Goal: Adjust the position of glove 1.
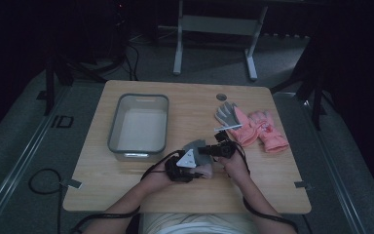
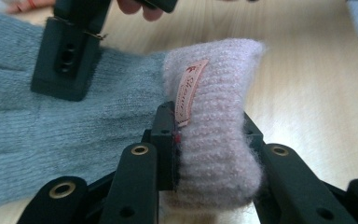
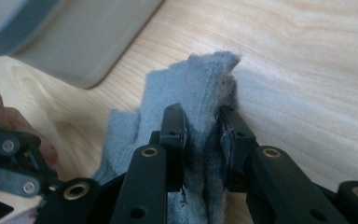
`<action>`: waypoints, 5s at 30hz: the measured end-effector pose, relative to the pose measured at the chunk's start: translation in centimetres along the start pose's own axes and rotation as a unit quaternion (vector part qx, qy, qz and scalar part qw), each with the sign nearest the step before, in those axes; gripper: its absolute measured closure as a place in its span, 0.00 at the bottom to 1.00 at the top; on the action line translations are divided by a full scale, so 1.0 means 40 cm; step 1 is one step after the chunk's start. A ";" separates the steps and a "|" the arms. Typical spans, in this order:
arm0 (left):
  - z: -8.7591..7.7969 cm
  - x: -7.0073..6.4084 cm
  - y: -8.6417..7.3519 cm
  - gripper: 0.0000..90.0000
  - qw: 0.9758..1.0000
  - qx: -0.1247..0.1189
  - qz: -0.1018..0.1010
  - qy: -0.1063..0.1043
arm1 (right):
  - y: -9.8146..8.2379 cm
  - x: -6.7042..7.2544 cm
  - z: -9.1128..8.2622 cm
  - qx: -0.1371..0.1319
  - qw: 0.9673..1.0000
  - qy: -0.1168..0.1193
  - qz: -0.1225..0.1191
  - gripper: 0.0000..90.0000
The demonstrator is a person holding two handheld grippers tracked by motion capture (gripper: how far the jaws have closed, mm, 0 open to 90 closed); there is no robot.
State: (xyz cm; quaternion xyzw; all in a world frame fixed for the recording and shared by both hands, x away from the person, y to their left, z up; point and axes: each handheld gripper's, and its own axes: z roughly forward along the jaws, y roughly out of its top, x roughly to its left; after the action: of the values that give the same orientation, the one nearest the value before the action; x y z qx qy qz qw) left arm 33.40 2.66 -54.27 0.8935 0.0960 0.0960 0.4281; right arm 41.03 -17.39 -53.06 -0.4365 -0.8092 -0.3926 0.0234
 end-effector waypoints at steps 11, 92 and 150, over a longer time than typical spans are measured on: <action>-0.092 0.045 0.116 0.77 0.998 0.017 0.050 0.015 | 0.079 0.041 -0.106 -0.064 0.998 0.009 -0.014 0.83; -0.323 0.373 -0.143 0.76 0.973 0.220 0.057 0.029 | 0.387 0.226 0.326 0.000 0.999 0.036 -0.030 0.77; -0.224 0.272 0.092 0.02 0.989 0.125 -0.038 0.075 | 0.221 0.037 -0.069 -0.124 0.987 0.026 -0.095 0.15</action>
State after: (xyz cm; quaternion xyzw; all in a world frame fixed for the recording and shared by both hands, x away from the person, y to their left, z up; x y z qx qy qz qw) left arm 41.93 9.84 -44.89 0.9259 0.1726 0.1334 0.3085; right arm 45.66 -15.45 -45.15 -0.3468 -0.7912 -0.5015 -0.0471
